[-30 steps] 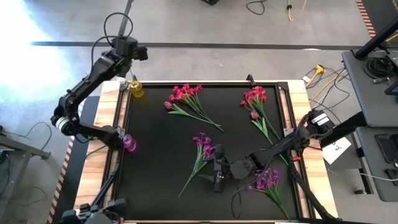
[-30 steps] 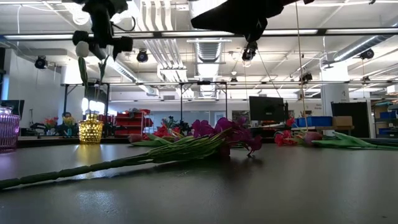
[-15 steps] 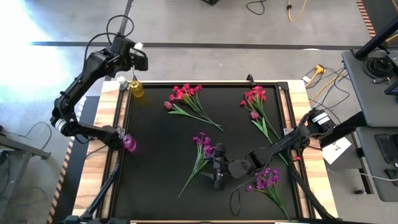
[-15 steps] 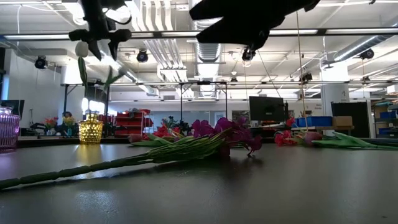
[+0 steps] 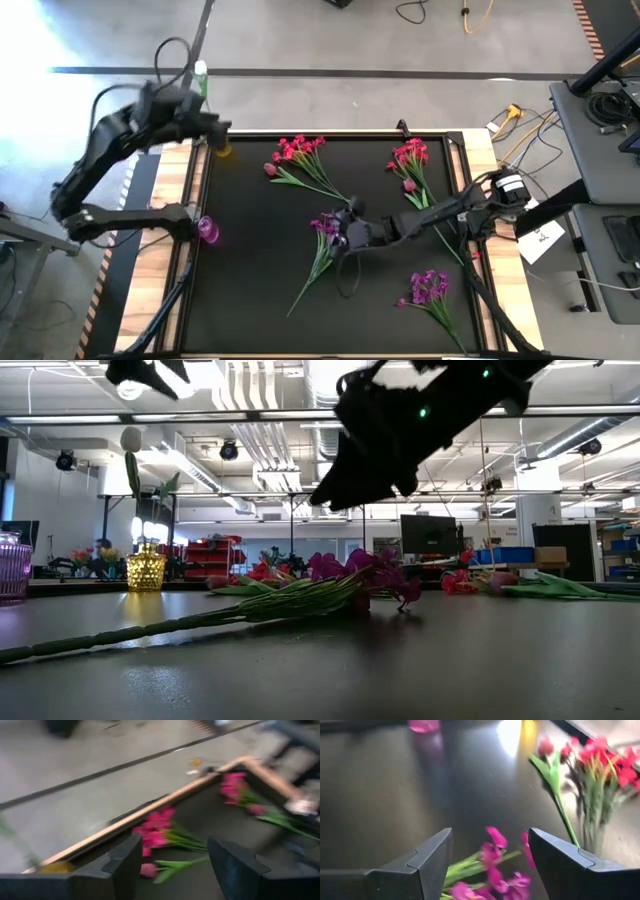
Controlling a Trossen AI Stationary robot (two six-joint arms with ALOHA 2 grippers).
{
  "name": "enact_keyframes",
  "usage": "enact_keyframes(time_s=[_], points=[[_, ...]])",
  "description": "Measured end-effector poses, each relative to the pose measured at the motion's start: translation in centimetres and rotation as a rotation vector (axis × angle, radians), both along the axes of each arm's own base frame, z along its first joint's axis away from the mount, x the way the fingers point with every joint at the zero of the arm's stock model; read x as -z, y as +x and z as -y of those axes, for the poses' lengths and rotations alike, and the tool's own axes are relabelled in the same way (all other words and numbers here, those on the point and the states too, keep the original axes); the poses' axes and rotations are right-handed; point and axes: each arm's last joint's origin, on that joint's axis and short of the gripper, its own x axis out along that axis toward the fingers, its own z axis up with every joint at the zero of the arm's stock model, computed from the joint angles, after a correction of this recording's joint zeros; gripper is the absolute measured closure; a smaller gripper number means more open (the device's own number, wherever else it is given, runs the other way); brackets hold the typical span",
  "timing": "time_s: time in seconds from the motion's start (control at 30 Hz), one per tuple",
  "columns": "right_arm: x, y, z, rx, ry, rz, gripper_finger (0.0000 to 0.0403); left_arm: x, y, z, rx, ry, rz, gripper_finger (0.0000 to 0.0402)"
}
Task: Sort flowers into vase by color
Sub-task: Adjust the purple vase on the table
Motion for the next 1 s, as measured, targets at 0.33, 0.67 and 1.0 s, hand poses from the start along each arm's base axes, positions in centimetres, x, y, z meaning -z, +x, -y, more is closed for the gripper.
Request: enact_keyframes(time_s=[0.33, 0.67, 1.0], points=[[0.5, -0.5, -3.4, -0.309, 0.119, -0.059, 0.0156, 3.1, -0.1, 8.1, 0.596, -0.003, 0.392, 0.0199], [-1.7, -1.2, -8.5, -0.356, 0.051, -0.023, 0.0156, 10.2, 4.8, 15.2, 0.652, 0.115, 0.238, 0.0192], [-4.6, -2.8, -10.7, -0.136, -0.064, -0.213, 0.0156, 17.8, 11.0, 19.4, 0.467, 0.043, -0.006, 0.0129]])
